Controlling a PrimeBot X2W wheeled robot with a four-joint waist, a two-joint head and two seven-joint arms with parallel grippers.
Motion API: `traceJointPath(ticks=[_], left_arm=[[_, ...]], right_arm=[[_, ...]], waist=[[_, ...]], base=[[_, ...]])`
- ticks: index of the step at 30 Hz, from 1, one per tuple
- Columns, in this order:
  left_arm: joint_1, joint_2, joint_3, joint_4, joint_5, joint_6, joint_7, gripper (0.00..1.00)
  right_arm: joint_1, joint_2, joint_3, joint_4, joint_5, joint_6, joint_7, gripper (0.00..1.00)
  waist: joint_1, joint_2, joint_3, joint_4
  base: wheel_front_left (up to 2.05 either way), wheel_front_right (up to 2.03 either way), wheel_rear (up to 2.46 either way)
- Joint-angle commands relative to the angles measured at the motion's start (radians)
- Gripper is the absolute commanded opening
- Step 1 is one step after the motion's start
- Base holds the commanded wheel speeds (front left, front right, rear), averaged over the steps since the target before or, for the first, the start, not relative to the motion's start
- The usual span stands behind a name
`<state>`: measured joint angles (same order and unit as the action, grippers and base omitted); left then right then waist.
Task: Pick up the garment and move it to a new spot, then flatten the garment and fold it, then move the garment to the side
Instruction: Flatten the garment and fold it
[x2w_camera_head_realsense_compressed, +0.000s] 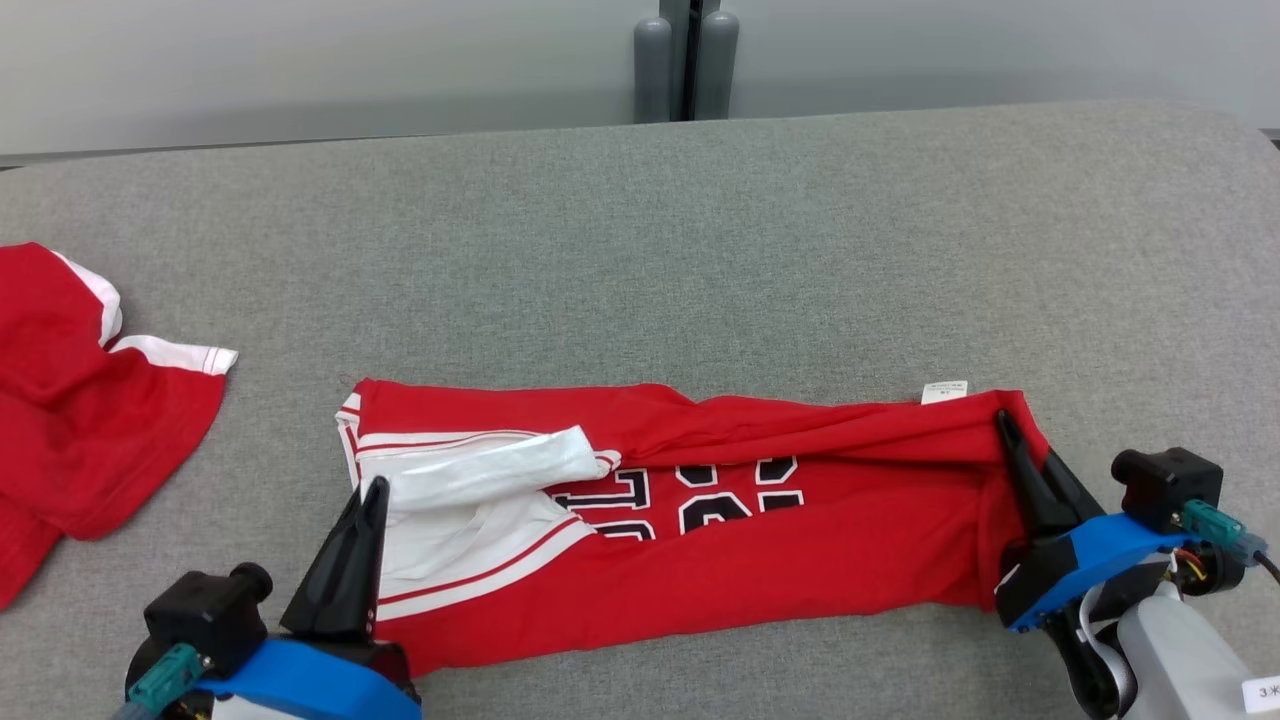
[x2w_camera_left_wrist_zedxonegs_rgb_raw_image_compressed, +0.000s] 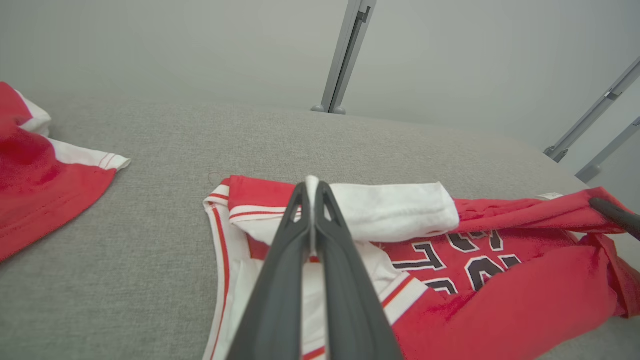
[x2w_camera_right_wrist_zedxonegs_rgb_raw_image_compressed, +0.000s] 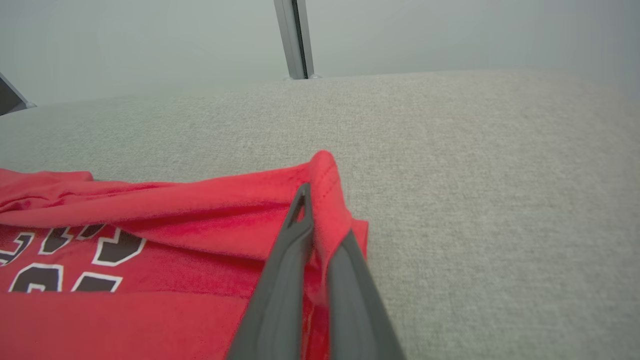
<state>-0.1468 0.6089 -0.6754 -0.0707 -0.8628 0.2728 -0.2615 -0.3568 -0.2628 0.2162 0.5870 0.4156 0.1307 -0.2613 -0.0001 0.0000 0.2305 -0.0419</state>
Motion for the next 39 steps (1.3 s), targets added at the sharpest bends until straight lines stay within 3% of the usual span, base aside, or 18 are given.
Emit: traceJointPath(ticks=[1,2,3,4,5,6,10,17,25,29,36,37,38,39], left_arm=[[0.031,-0.006,0.012,-0.008,-0.006,0.003,-0.005,0.0],[0.044,-0.005,0.012,-0.004,-0.004,0.0,-0.005,0.0],[0.05,-0.008,0.015,-0.002,0.004,-0.002,-0.005,0.0],[0.054,-0.02,0.03,-0.003,0.011,0.0,-0.005,0.0],[0.061,-0.033,0.046,-0.004,0.015,-0.002,-0.005,0.83],[0.072,-0.042,0.06,0.001,0.027,-0.007,-0.005,1.0],[0.094,-0.088,0.139,0.017,0.09,-0.028,-0.005,1.0],[0.152,-0.22,0.373,0.028,0.27,-0.076,-0.005,1.0],[0.189,-0.371,0.617,0.043,0.495,-0.15,-0.005,1.0],[0.192,-0.412,0.679,0.074,0.589,-0.197,-0.005,1.0],[0.204,-0.46,0.748,0.113,0.699,-0.235,-0.005,1.0],[0.201,-0.465,0.757,0.115,0.71,-0.237,-0.005,1.0],[0.201,-0.469,0.761,0.119,0.72,-0.242,-0.005,1.0],[0.199,-0.476,0.767,0.122,0.726,-0.247,-0.005,1.0]], right_arm=[[0.032,0.005,-0.008,-0.013,-0.004,0.0,-0.005,0.0],[0.041,0.008,-0.012,-0.018,-0.002,0.0,-0.005,0.0],[0.048,0.01,-0.016,-0.022,-0.005,0.0,-0.005,0.13],[0.054,0.011,-0.019,-0.029,-0.008,0.0,-0.005,0.6],[0.06,0.013,-0.026,-0.036,-0.007,0.0,-0.005,1.0],[0.066,0.014,-0.034,-0.045,-0.007,0.0,-0.005,1.0],[0.086,0.014,-0.067,-0.11,-0.009,0.0,-0.005,1.0],[0.081,0.007,-0.113,-0.171,-0.029,0.0,-0.005,1.0],[0.011,0.035,-0.144,-0.021,-0.042,0.0,0.1,1.0],[0.018,0.053,-0.151,0.053,-0.035,0.0,0.118,1.0],[0.032,0.085,-0.123,0.144,-0.023,0.0,0.143,1.0],[0.033,0.091,-0.116,0.154,-0.02,0.0,0.144,0.96],[0.037,0.099,-0.105,0.161,-0.014,0.0,0.149,0.55],[0.041,0.104,-0.099,0.164,-0.005,0.0,0.146,0.31]], waist=[[0.0001,0.0,-0.004,0.0],[0.0001,0.0,-0.006,0.0],[0.0001,0.0,-0.008,0.001],[0.0001,0.0,-0.01,0.002],[0.0001,0.0,-0.012,0.003],[0.0001,0.0,-0.015,0.004],[0.0001,0.0,-0.029,0.004],[0.0001,0.0,-0.046,0.008],[0.0001,0.0,-0.034,0.03],[0.0001,0.0,-0.029,0.043],[0.0001,0.0,-0.024,0.039],[0.0001,0.0,-0.024,0.037],[0.0001,0.0,-0.023,0.037],[0.0001,0.0,-0.024,0.037]], base=[[0.0,0.0,0.0],[0.0,0.0,0.0],[0.0,0.0,0.0],[0.0,0.0,0.0],[0.0,0.0,0.0],[0.0,0.0,0.0],[0.0,0.0,0.0],[0.0,0.0,0.0],[0.0,0.0,0.0],[0.0,0.0,0.0],[0.0,0.0,0.0],[0.0,0.0,0.0],[0.0,0.0,0.0],[0.0,0.0,0.0]])
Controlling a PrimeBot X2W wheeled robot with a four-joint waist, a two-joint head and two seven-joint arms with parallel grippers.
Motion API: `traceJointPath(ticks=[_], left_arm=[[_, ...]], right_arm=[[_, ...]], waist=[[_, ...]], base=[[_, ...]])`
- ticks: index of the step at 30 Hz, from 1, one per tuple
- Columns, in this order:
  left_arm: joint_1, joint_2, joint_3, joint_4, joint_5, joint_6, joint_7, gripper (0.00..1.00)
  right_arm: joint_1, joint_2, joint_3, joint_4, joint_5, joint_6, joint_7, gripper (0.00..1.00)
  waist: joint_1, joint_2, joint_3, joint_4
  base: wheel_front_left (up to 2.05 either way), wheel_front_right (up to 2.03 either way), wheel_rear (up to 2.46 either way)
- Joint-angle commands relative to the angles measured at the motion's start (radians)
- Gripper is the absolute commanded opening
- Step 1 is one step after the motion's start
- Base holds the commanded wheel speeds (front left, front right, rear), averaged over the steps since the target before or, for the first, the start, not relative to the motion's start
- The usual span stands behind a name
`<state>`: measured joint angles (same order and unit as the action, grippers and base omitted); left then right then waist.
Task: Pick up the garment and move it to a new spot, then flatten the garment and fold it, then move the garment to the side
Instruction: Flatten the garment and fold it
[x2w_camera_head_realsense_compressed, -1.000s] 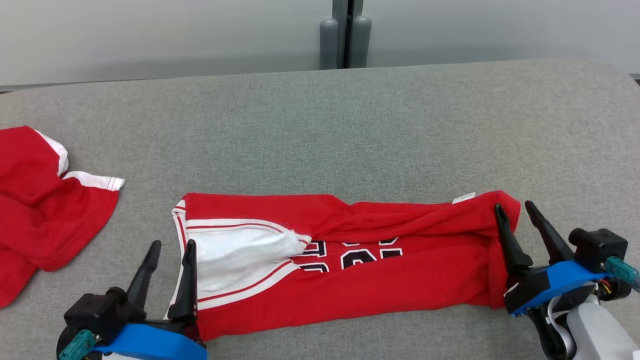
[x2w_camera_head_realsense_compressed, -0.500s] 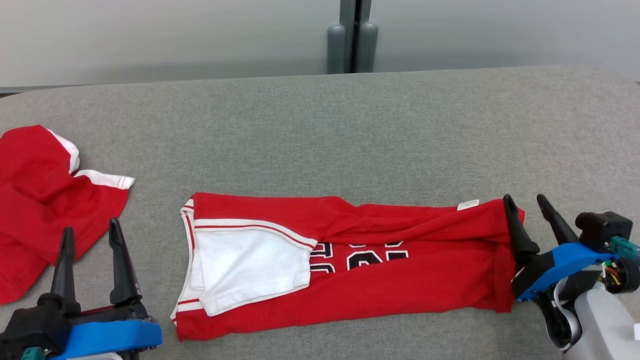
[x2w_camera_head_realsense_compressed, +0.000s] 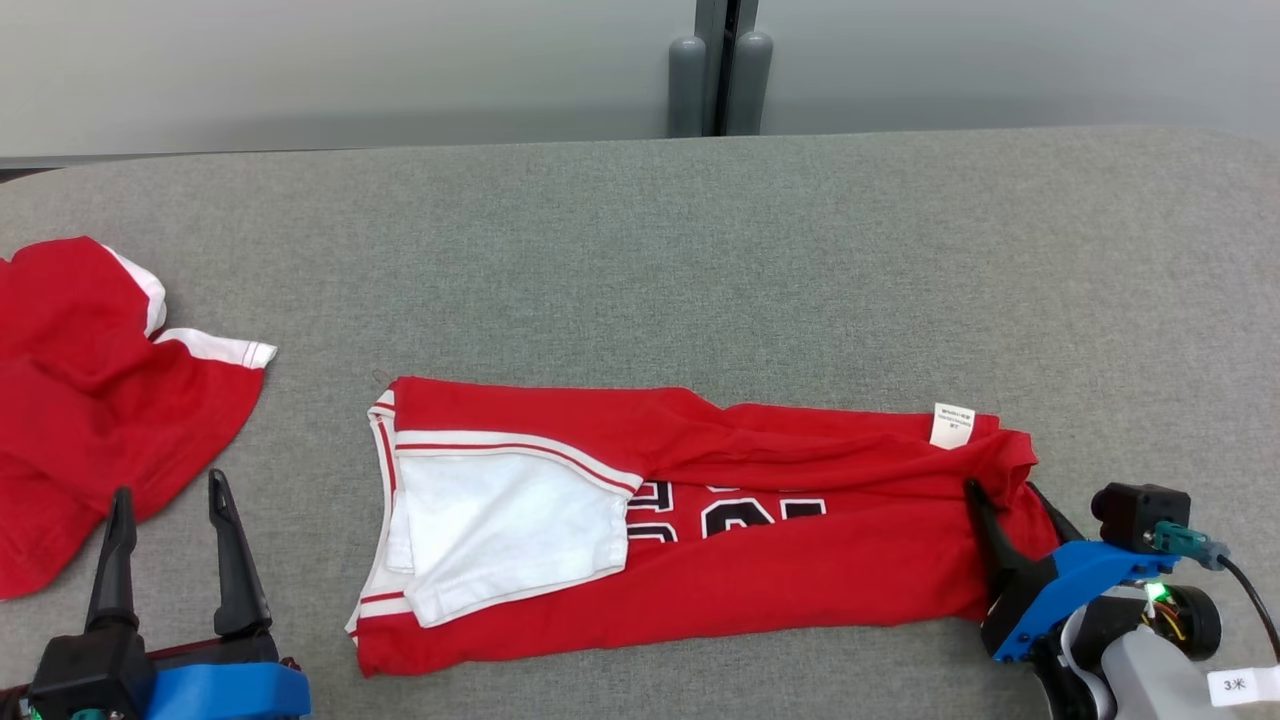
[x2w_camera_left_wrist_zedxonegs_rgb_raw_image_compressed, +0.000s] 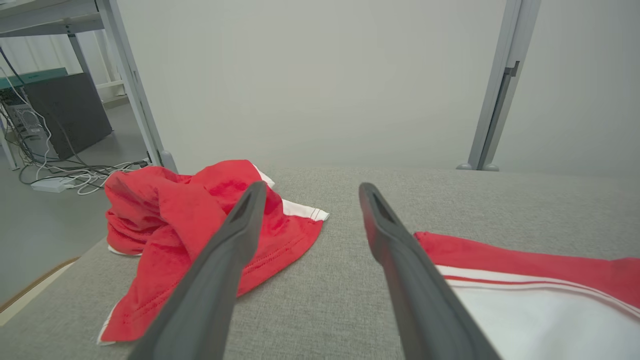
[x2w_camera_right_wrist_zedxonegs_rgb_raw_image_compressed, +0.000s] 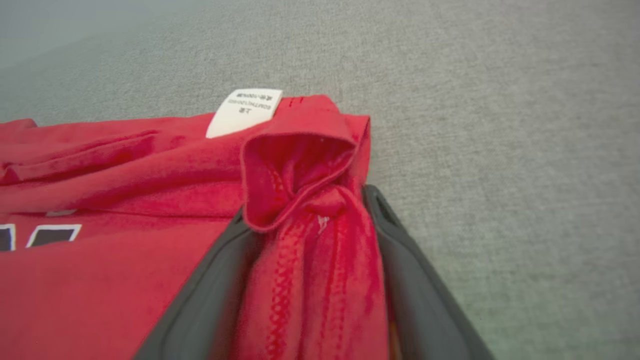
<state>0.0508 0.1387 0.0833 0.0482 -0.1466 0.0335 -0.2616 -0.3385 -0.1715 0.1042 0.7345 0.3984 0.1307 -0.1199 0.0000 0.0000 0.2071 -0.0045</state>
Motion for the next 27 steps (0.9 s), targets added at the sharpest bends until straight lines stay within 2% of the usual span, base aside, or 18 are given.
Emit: traceJointPath(ticks=[1,8,14,19,22,27], left_arm=[[0.001,-0.01,0.016,0.005,0.018,-0.01,-0.004,1.0],[0.004,-0.03,0.047,0.02,0.046,-0.028,-0.004,1.0],[-0.002,-0.039,0.064,0.032,0.072,-0.042,-0.004,1.0],[0.007,-0.048,0.079,0.036,0.082,-0.044,-0.004,1.0],[0.013,-0.054,0.086,0.034,0.086,-0.046,-0.004,1.0],[0.018,-0.062,0.097,0.042,0.086,-0.051,-0.004,1.0]], right_arm=[[0.025,0.016,0.017,0.018,0.019,0.0,-0.001,0.0],[0.005,-0.008,0.001,0.011,0.061,0.0,-0.062,0.0],[-0.034,-0.099,-0.092,0.032,0.086,0.0,-0.084,0.0],[-0.046,-0.152,-0.113,0.022,0.056,0.0,-0.076,0.0],[-0.039,-0.145,-0.1,-0.01,0.045,0.0,-0.069,0.0],[-0.01,-0.092,-0.055,-0.119,0.047,0.0,-0.05,0.0]], waist=[[0.0,0.0,-0.001,-0.001],[0.0,0.0,-0.007,-0.008],[0.0,0.0,-0.015,-0.009],[0.0,0.0,-0.025,-0.011],[0.0,0.0,-0.031,-0.014],[0.0,0.0,-0.041,-0.016]], base=[[0.0,0.0,0.0],[0.0,0.0,0.0],[0.0,0.0,0.0],[0.0,0.0,0.0],[0.0,0.0,0.0],[0.0,0.0,0.0]])
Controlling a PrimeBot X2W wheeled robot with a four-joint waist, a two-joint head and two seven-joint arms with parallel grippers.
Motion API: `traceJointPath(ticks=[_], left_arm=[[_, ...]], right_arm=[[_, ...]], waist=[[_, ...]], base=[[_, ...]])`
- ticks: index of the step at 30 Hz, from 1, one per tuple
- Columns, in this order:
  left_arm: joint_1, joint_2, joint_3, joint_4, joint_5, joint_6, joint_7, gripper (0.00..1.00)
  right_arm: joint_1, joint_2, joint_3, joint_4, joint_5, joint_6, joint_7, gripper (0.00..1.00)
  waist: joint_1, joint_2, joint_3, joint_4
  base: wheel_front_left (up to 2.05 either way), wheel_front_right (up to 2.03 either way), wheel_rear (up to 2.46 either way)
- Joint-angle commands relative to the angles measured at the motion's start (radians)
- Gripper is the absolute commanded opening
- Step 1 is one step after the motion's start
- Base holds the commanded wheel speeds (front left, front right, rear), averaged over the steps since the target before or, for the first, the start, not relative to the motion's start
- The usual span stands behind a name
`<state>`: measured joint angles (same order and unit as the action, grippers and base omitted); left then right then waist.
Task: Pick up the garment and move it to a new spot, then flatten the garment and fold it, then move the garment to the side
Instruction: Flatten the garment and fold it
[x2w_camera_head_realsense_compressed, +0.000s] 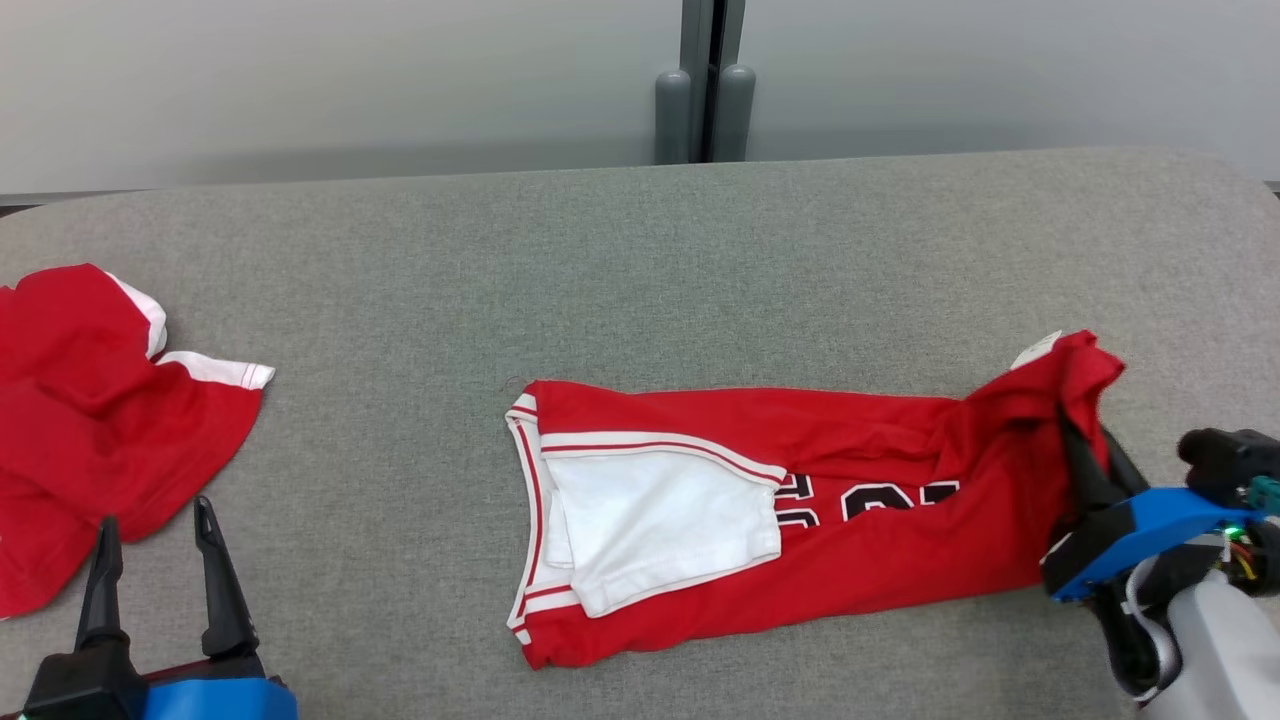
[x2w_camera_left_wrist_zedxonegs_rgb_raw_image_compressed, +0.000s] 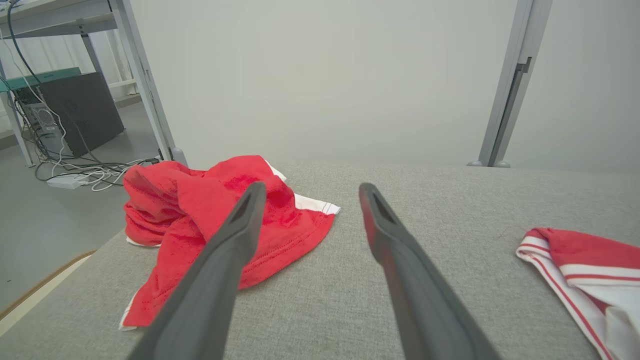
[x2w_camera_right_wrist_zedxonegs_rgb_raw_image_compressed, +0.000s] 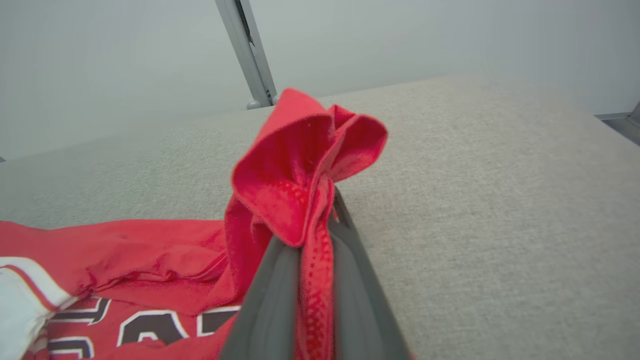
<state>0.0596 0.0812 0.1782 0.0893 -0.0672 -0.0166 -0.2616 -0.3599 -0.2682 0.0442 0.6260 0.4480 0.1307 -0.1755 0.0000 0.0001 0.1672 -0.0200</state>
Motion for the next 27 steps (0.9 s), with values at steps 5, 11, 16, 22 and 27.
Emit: traceJointPath(ticks=[5,11,16,22,27], left_arm=[[0.009,-0.009,0.005,0.01,0.007,-0.008,-0.005,1.0],[-0.002,-0.017,-0.004,0.017,0.011,-0.011,-0.005,1.0],[-0.024,-0.02,-0.013,0.026,0.013,-0.017,-0.005,1.0],[-0.038,-0.024,-0.013,0.045,0.012,-0.028,-0.005,1.0],[-0.054,-0.027,-0.024,0.052,0.009,-0.028,-0.005,1.0]], right_arm=[[0.049,0.065,0.092,-0.148,-0.015,0.0,0.054,0.0],[0.057,0.131,0.215,-0.263,-0.035,0.0,0.121,0.0],[0.018,0.173,0.301,-0.279,-0.041,0.0,0.146,0.0],[-0.051,0.207,0.423,-0.244,-0.029,0.0,0.147,0.0],[-0.115,0.218,0.494,-0.191,0.014,0.0,0.123,0.0]], waist=[[0.0,-0.0001,-0.006,-0.002],[0.0,-0.0001,-0.005,0.003],[0.0,-0.0001,0.001,0.021],[0.0,-0.0001,0.011,0.046],[0.0,-0.0001,0.024,0.075]], base=[[0.0,0.0,0.0],[0.0,0.0,0.0],[0.0,0.0,0.0],[0.0,0.0,0.0],[0.0,0.0,0.0]])
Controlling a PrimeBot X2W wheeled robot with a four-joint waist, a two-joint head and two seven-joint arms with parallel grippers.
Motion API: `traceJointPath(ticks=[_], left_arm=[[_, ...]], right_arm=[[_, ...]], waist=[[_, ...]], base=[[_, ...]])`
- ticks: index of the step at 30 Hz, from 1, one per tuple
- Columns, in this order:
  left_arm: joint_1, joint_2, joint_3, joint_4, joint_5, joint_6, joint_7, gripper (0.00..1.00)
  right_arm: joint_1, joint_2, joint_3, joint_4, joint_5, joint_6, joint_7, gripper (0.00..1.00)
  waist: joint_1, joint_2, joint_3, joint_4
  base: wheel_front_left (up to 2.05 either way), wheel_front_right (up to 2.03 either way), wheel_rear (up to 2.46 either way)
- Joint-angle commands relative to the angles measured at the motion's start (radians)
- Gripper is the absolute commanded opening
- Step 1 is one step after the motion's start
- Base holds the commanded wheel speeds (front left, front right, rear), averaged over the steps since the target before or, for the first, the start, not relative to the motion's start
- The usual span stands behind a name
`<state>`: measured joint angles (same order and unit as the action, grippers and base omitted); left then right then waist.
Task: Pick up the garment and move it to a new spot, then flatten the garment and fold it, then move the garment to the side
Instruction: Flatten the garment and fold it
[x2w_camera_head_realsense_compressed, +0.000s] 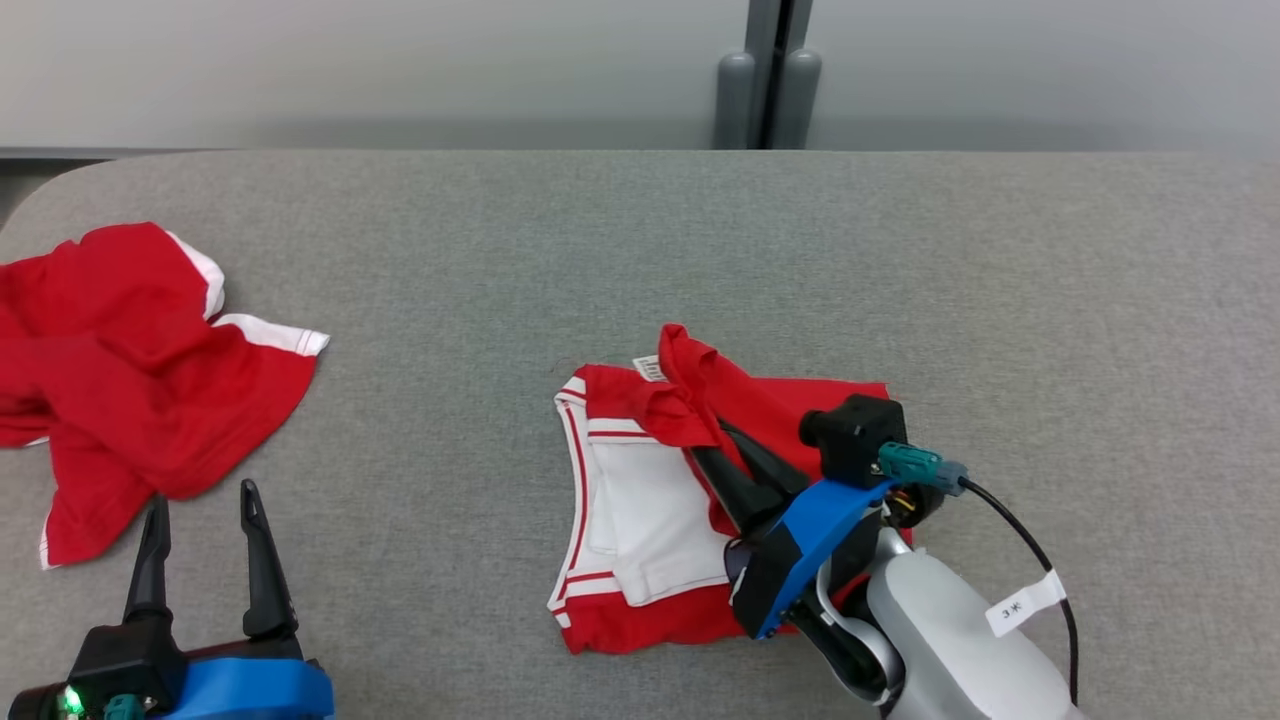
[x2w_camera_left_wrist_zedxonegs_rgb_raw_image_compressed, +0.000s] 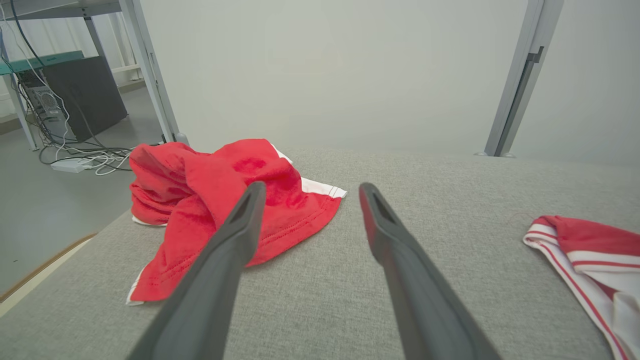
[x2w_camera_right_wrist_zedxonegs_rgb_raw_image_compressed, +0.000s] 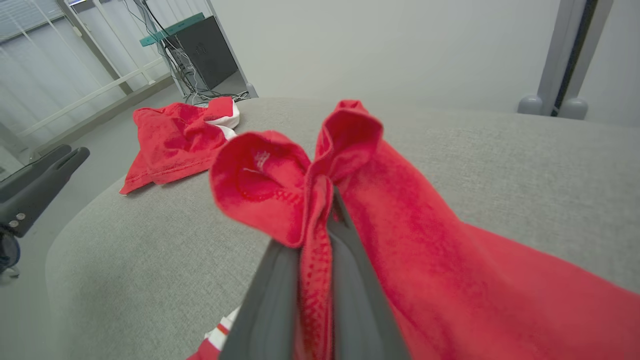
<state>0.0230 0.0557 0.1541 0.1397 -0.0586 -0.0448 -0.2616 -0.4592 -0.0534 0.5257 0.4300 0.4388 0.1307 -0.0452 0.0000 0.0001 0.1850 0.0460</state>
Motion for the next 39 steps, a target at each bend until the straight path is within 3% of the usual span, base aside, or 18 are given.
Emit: traceJointPath(ticks=[1,7,8,9,10,16,22,30,34,39], left_arm=[[-0.019,-0.002,-0.001,0.004,-0.002,-0.001,-0.005,1.0],[-0.037,-0.004,-0.002,0.021,-0.011,-0.005,-0.005,1.0],[-0.038,-0.004,-0.001,0.024,-0.012,-0.005,-0.005,1.0],[-0.04,-0.004,-0.001,0.025,-0.011,-0.005,-0.005,1.0],[-0.041,-0.005,-0.001,0.026,-0.009,-0.004,-0.005,1.0],[-0.031,-0.005,0.008,0.026,-0.011,0.002,-0.005,1.0],[-0.022,-0.005,0.012,0.019,-0.004,0.0,-0.005,1.0],[-0.011,-0.005,0.02,0.01,0.002,-0.005,-0.005,1.0],[-0.005,-0.005,0.025,0.005,0.006,-0.006,-0.005,1.0],[0.005,-0.005,0.033,0.005,0.009,-0.01,-0.005,1.0]], right_arm=[[-0.028,0.003,0.028,0.014,0.033,0.0,-0.014,0.0],[-0.079,0.002,0.098,0.078,0.105,0.0,-0.057,0.0],[-0.088,0.002,0.105,0.093,0.112,0.0,-0.066,0.11],[-0.094,0.002,0.112,0.11,0.119,0.0,-0.069,0.8],[-0.098,0.002,0.117,0.123,0.13,0.0,-0.078,1.0],[-0.126,0.002,0.103,0.175,0.122,0.0,-0.156,1.0],[-0.094,-0.022,-0.01,0.174,0.043,0.0,-0.21,1.0],[0.049,-0.08,-0.233,0.012,-0.072,0.0,-0.22,1.0],[0.169,-0.068,-0.353,-0.103,-0.128,0.0,-0.221,1.0],[0.297,-0.04,-0.428,-0.188,-0.168,0.0,-0.22,1.0]], waist=[[0.0,-0.0001,0.008,0.016],[0.0,-0.0001,0.018,0.041],[0.0,-0.0001,0.019,0.042],[0.0,-0.0001,0.02,0.043],[0.0,-0.0001,0.021,0.043],[0.0,-0.0001,0.012,0.025],[0.0,-0.0001,-0.006,-0.003],[0.0,-0.0001,-0.026,-0.035],[0.0,-0.0001,-0.033,-0.048],[0.0,-0.0001,-0.037,-0.058]], base=[[0.0,0.0,0.0],[0.0,0.0,0.0],[0.0,0.0,0.0],[0.0,0.0,0.0],[0.0,0.0,0.0],[0.0,0.0,0.0],[0.0,0.0,0.0],[0.0,0.0,0.0],[0.0,0.0,0.0],[0.0,0.0,0.0]])
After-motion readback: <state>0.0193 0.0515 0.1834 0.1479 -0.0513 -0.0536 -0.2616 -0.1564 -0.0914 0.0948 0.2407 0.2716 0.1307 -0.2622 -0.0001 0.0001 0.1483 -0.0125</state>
